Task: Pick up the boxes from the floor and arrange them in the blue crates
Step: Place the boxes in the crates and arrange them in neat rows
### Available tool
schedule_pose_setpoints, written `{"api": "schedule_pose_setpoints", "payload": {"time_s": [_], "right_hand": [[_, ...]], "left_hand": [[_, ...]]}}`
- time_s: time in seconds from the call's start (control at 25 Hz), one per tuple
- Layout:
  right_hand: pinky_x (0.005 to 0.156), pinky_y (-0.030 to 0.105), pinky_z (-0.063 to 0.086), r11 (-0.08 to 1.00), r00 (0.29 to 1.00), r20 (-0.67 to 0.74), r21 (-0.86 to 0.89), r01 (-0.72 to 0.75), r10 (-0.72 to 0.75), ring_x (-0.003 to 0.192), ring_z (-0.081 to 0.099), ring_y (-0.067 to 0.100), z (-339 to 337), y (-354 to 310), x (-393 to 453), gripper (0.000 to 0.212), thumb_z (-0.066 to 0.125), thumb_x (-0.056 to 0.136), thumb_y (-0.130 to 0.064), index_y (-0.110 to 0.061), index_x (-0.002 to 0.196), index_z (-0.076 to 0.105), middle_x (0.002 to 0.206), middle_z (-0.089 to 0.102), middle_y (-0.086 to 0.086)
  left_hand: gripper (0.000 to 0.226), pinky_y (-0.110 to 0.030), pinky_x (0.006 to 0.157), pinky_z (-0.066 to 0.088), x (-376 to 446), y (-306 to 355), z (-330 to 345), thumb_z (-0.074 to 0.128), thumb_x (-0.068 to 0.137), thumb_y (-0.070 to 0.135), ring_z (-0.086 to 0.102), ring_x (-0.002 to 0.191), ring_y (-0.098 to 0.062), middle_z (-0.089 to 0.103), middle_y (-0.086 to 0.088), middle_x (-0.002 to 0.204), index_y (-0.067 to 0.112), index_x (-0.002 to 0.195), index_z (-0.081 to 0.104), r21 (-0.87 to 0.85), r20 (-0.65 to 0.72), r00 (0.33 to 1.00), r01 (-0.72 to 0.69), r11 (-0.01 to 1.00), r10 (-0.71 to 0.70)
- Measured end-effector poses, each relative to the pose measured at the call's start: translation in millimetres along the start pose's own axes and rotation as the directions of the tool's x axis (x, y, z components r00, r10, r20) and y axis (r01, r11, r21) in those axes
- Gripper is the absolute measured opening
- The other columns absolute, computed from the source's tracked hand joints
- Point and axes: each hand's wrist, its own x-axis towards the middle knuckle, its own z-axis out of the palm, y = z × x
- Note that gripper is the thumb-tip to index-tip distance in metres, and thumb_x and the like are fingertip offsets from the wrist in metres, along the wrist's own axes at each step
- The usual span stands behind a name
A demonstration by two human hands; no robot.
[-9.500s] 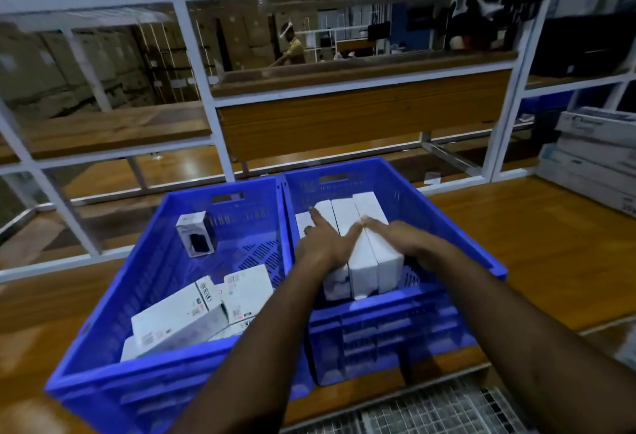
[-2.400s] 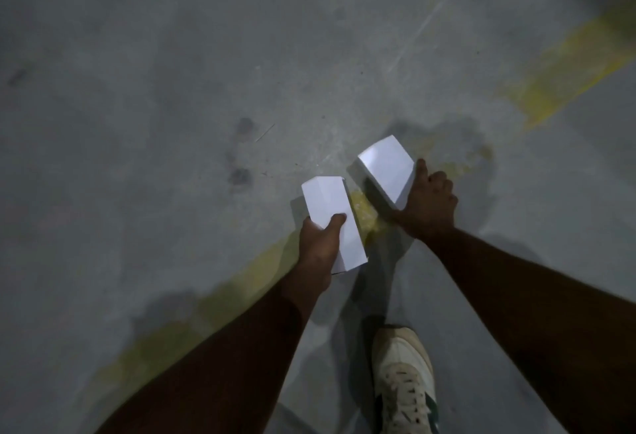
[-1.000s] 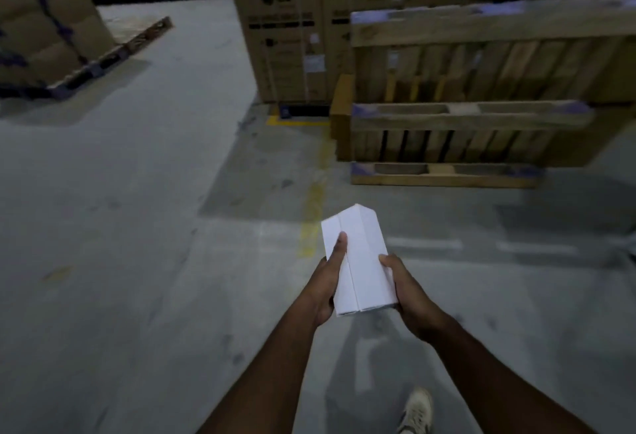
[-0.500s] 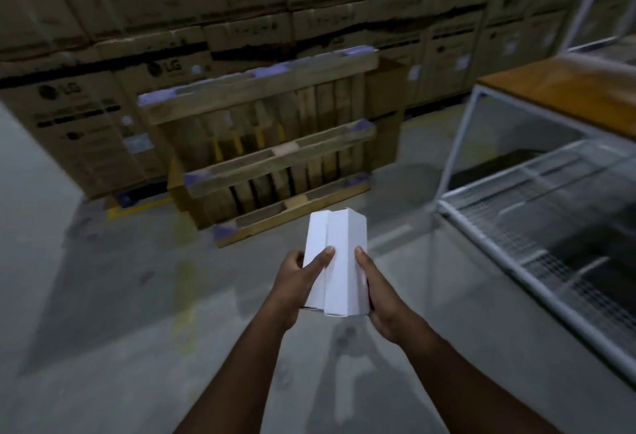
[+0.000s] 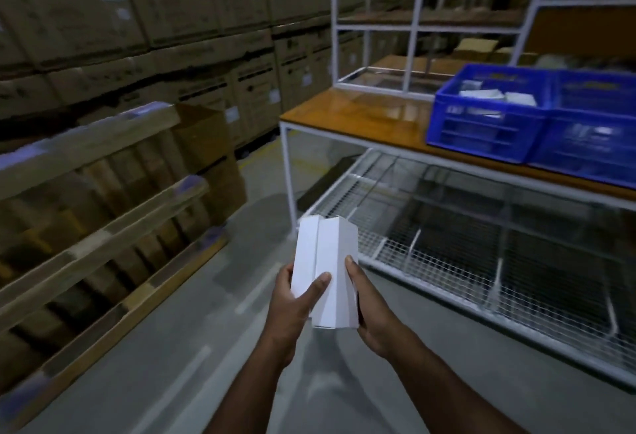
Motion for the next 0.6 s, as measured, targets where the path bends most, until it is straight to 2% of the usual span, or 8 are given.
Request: {"api": "schedule_pose_setpoints", "payload": {"time_s": [0.12,0.28,0.4,0.48,0.6], "right_hand": [[0.098,0.052,0.053,0.998,0.995,-0.089,0.042,0.045,-0.041,0.109,0.068,0.027,-28,-28,30,0.048,0.051,0.089,-0.063,-0.037,0.129,0.054,0.118,0.072,0.003],[0.096,0.049,0.055,0.992,0.973,-0.214,0.067,0.103,-0.087,0.107,0.068,0.028,-55,-69,67,0.044,0.049,0.092,-0.06,-0.034,0.127,0.057,0.114,0.073,0.005],[0.099,0.05,0.053,0.987,0.933,-0.327,0.007,0.161,-0.15,0.109,0.068,0.025,-78,-101,90,0.047,0.05,0.09,-0.061,-0.036,0.129,0.054,0.116,0.072,0.003],[0.103,0.048,0.05,0.977,0.896,-0.391,-0.041,0.209,-0.209,0.114,0.066,0.018,-99,-119,104,0.056,0.055,0.087,-0.066,-0.038,0.136,0.048,0.126,0.067,-0.005],[0.117,0.045,0.034,0.966,0.842,-0.476,-0.081,0.244,-0.253,0.135,0.047,0.009,-131,-142,115,0.088,0.06,0.071,-0.083,-0.042,0.146,0.039,0.15,0.047,-0.016]], "left_hand": [[0.078,-0.031,0.083,0.059,51,14,38,0.08,0.069,0.06,0.064,0.108,-0.013,0.062,0.009,0.121,0.031,0.132,0.044,0.0,0.128,0.991,-0.024,1.0,0.024],[0.086,-0.045,0.095,0.058,123,35,77,0.073,0.063,0.068,0.065,0.111,-0.016,0.062,0.006,0.125,0.031,0.135,0.042,0.045,0.282,0.959,-0.045,0.998,0.031],[0.078,-0.042,0.093,0.059,174,59,112,0.066,0.066,0.076,0.067,0.107,-0.015,0.065,0.006,0.121,0.034,0.129,0.047,0.065,0.4,0.916,-0.063,0.996,0.032],[0.065,-0.04,0.091,0.06,200,73,141,0.061,0.077,0.076,0.069,0.106,-0.013,0.067,0.006,0.12,0.035,0.126,0.05,0.053,0.476,0.878,-0.085,0.995,0.05],[0.058,-0.042,0.092,0.06,227,80,190,0.05,0.085,0.071,0.07,0.105,-0.013,0.069,0.006,0.121,0.034,0.129,0.051,0.044,0.573,0.819,-0.064,0.997,0.027]]}}
